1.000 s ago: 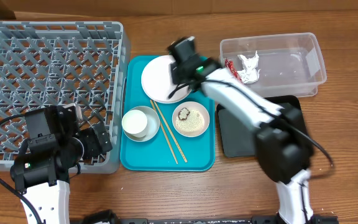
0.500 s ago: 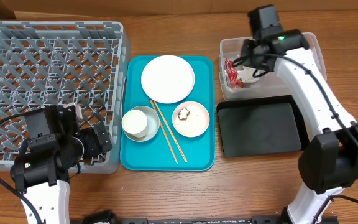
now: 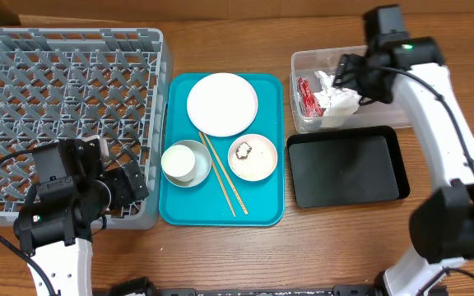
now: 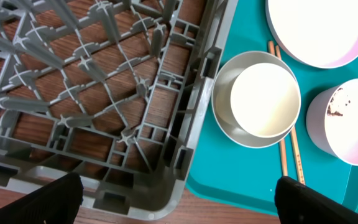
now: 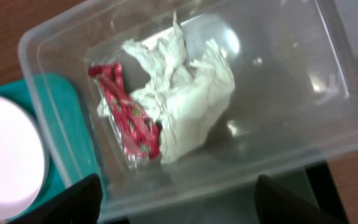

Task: Sort waste into correct bins and load items into the dishwasher
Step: 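Drop the remaining tissue into the clear bin with the right gripper, then grasp the rim of the pink rice bowl with the right gripper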

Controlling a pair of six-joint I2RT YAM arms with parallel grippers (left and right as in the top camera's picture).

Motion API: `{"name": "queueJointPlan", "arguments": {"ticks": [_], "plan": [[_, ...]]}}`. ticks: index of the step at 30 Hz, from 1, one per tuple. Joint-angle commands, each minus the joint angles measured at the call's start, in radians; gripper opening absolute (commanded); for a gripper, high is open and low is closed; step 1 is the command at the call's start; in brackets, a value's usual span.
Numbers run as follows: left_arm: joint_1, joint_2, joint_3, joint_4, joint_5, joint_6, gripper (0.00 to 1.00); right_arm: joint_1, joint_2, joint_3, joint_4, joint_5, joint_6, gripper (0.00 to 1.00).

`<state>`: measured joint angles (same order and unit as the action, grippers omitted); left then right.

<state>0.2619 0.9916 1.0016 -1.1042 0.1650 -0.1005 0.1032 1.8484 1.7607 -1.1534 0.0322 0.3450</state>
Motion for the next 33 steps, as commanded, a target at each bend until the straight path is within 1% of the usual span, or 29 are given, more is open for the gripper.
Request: {"name": "queueJointPlan", "arguments": {"ticks": [1, 4, 7, 12, 14, 17, 19, 20, 21, 24, 28, 33], "plan": [[0.003, 0.002, 0.023, 0.006, 0.013, 0.015, 1.00, -0.048, -0.089, 0.010, -0.077, -0.112, -0.063, 0.81], [0.003, 0.002, 0.022, 0.005, 0.012, 0.015, 1.00, -0.074, -0.101, 0.007, -0.179, -0.141, -0.098, 0.82], [0.003, 0.002, 0.023, 0.007, 0.012, 0.015, 1.00, -0.077, -0.121, -0.024, -0.242, -0.143, -0.131, 0.83], [0.003, 0.002, 0.022, 0.009, 0.012, 0.015, 1.00, -0.076, -0.223, -0.167, -0.219, -0.152, -0.132, 0.83], [0.003, 0.002, 0.023, 0.009, 0.012, 0.015, 1.00, -0.072, -0.282, -0.245, -0.176, -0.200, -0.139, 0.83], [0.003, 0.002, 0.023, 0.009, 0.012, 0.015, 1.00, -0.040, -0.356, -0.338, -0.114, -0.301, -0.198, 0.82], [0.003, 0.002, 0.022, 0.010, 0.012, 0.015, 1.00, -0.001, -0.375, -0.362, -0.098, -0.323, -0.198, 0.79], [0.003, 0.002, 0.022, 0.011, 0.012, 0.015, 1.00, 0.046, -0.377, -0.363, -0.092, -0.322, -0.209, 0.79], [0.003, 0.002, 0.022, 0.011, 0.012, 0.015, 1.00, 0.064, -0.377, -0.363, -0.087, -0.322, -0.218, 0.79], [0.003, 0.002, 0.023, 0.008, 0.013, 0.015, 1.00, 0.181, -0.365, -0.364, -0.045, -0.291, -0.223, 0.79], [0.003, 0.002, 0.023, 0.008, 0.013, 0.014, 1.00, 0.357, -0.331, -0.365, 0.047, -0.234, -0.217, 0.79], [0.003, 0.002, 0.022, 0.008, 0.013, 0.015, 1.00, 0.507, -0.256, -0.366, 0.155, -0.185, -0.215, 0.76]]}}
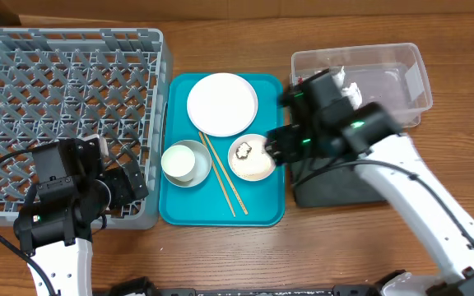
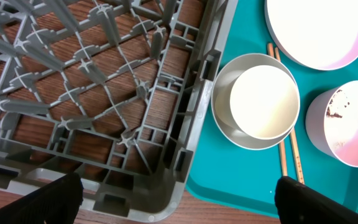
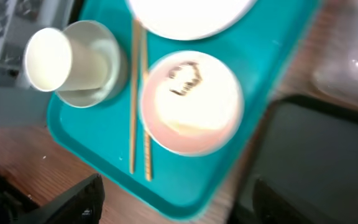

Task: Sort waste into correct bins and load items into the dishwasher
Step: 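Grasp the rim of the pink rice bowl with the right gripper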

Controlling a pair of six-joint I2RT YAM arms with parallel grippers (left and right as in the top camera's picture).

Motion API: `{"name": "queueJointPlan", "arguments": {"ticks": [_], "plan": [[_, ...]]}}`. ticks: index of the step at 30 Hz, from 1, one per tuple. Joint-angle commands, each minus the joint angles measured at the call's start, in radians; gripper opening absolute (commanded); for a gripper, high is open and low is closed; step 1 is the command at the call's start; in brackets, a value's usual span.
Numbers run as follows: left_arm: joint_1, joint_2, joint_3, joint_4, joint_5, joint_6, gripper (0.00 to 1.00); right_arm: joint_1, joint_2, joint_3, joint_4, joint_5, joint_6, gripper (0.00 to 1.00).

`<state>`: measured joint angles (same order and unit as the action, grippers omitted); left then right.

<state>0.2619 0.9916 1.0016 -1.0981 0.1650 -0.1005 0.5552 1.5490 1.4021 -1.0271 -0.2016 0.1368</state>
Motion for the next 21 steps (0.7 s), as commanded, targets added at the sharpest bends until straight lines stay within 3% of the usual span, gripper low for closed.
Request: {"name": "queueJointPlan", "arguments": {"ticks": [1, 7, 21], "plan": [[0.003, 0.002, 0.023, -0.001, 0.013, 0.015, 1.00, 0.080, 0.066, -0.007, 0.050, 0.052, -0.006, 0.75], [0.003, 0.002, 0.023, -0.004, 0.013, 0.015, 1.00, 0.167, 0.210, -0.007, 0.155, 0.052, -0.006, 0.63], [0.003, 0.002, 0.022, -0.005, 0.012, 0.015, 1.00, 0.203, 0.393, -0.007, 0.293, 0.089, 0.081, 0.49]]}}
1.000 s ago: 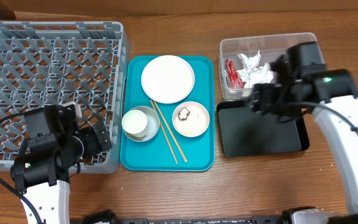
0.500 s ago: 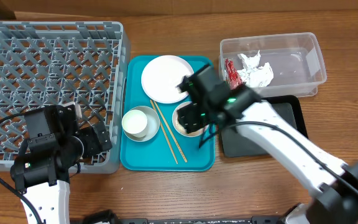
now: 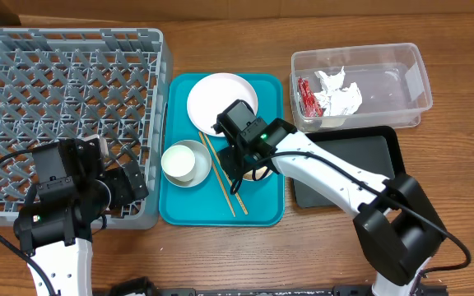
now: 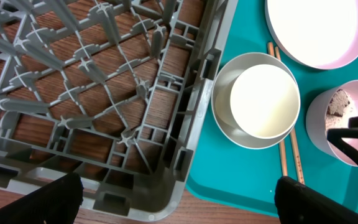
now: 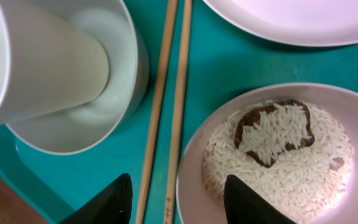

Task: Sort waste into correct bins and load items into the dishwasher
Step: 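Grasp the rim of the pink rice bowl with the right gripper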

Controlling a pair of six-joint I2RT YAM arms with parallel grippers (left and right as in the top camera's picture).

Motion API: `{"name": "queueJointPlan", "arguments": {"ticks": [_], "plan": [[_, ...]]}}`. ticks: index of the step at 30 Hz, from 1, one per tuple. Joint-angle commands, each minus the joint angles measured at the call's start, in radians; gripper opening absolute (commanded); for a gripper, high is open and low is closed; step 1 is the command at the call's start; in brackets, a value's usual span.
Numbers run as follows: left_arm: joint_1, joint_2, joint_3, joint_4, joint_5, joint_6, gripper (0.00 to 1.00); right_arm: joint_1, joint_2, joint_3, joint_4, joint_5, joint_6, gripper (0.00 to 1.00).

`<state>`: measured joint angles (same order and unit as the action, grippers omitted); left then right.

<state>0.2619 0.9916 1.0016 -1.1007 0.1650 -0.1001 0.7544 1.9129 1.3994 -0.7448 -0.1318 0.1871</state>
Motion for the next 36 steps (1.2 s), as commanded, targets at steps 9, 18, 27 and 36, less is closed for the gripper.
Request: {"name": "queueJointPlan", "arguments": {"ticks": [9, 18, 27, 36], "plan": [[0.003, 0.002, 0.022, -0.002, 0.012, 0.014, 1.00, 0.024, 0.088, -0.005, 0.021, 0.011, 0.053, 0.39], [0.003, 0.002, 0.022, -0.002, 0.012, 0.014, 1.00, 0.038, 0.097, -0.005, 0.025, 0.015, 0.054, 0.25], [0.003, 0.002, 0.022, -0.002, 0.012, 0.014, 1.00, 0.039, 0.097, -0.005, -0.001, 0.108, 0.102, 0.15], [0.003, 0.002, 0.022, -0.002, 0.012, 0.014, 1.00, 0.038, 0.092, 0.033, -0.055, 0.109, 0.102, 0.04]]}}
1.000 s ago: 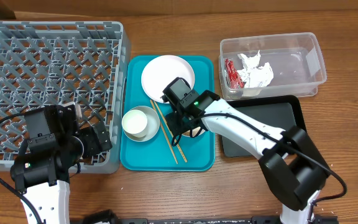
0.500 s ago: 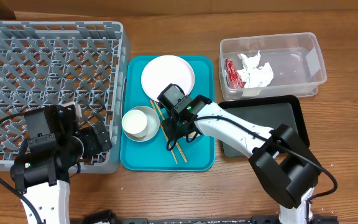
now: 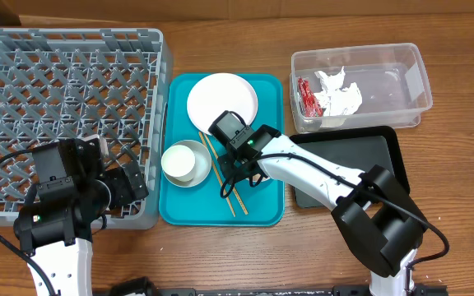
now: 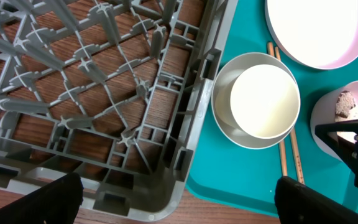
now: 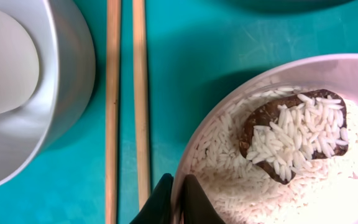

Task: Sort waste into correct bins and load items into the dishwasher
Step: 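Grasp the rim of the pink rice bowl with the right gripper, then tip the pink bowl over the black tray to dump the rice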

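A pink bowl (image 5: pixel 328 71) holding rice (image 5: pixel 272 174) and a brown scrap (image 5: pixel 294 127) sits on the teal tray (image 3: pixel 262 210). My right gripper (image 5: pixel 178 198) is shut on the bowl's left rim, one finger inside and one outside. Two wooden chopsticks (image 5: pixel 140 93) lie just left of it. Beyond them a white cup (image 4: pixel 265 99) stands in a grey bowl (image 4: pixel 222 115). A white plate (image 3: pixel 222 104) takes up the tray's far end. My left gripper (image 4: pixel 179 208) hangs open over the near right corner of the grey dish rack (image 3: pixel 68 82), holding nothing.
A clear bin (image 3: pixel 385 78) at the back right holds a red wrapper (image 3: pixel 306 94) and crumpled tissue (image 3: pixel 340 90). In front of it lies a black tray (image 3: pixel 360 164). The rack's wall (image 4: pixel 194 124) runs close along the teal tray's left side.
My right gripper was open just above the pink bowl and chopsticks. Now it sits lower and is shut on the bowl's left rim. The left arm has not moved.
My right gripper was open over the clear bin with the wrapper and tissue in it. Then it was over the teal tray, above the pink bowl. After that it was low and open at the bowl. Now it grips the rim. The left arm stayed put.
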Controlling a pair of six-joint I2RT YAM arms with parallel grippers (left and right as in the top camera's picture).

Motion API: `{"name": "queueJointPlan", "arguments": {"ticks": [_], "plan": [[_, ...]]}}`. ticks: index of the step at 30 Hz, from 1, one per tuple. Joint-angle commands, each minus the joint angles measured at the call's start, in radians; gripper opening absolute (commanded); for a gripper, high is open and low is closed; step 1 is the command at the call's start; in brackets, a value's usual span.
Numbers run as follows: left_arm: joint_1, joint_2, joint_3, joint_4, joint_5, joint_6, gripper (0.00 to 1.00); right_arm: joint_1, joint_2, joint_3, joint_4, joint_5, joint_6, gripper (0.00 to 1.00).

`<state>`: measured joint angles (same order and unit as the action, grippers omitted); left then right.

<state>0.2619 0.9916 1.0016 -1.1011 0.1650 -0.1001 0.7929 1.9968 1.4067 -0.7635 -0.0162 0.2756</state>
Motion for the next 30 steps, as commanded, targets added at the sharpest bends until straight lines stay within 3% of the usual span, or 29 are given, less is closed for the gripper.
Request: {"name": "queueJointPlan", "arguments": {"ticks": [1, 7, 12, 20, 30], "plan": [[0.003, 0.002, 0.022, -0.001, 0.012, 0.014, 1.00, -0.003, 0.004, 0.043, -0.055, -0.007, 0.013, 0.04], [0.003, 0.002, 0.022, 0.002, 0.012, 0.014, 1.00, -0.035, -0.075, 0.146, -0.138, -0.006, 0.018, 0.04], [0.003, 0.002, 0.022, 0.003, 0.012, 0.014, 1.00, -0.101, -0.185, 0.176, -0.168, -0.012, 0.108, 0.04], [0.003, 0.002, 0.022, 0.003, 0.012, 0.015, 1.00, -0.308, -0.282, 0.176, -0.276, -0.231, 0.225, 0.04], [0.003, 0.002, 0.022, 0.006, 0.012, 0.015, 1.00, -0.597, -0.282, 0.104, -0.353, -0.541, 0.082, 0.04]]}}
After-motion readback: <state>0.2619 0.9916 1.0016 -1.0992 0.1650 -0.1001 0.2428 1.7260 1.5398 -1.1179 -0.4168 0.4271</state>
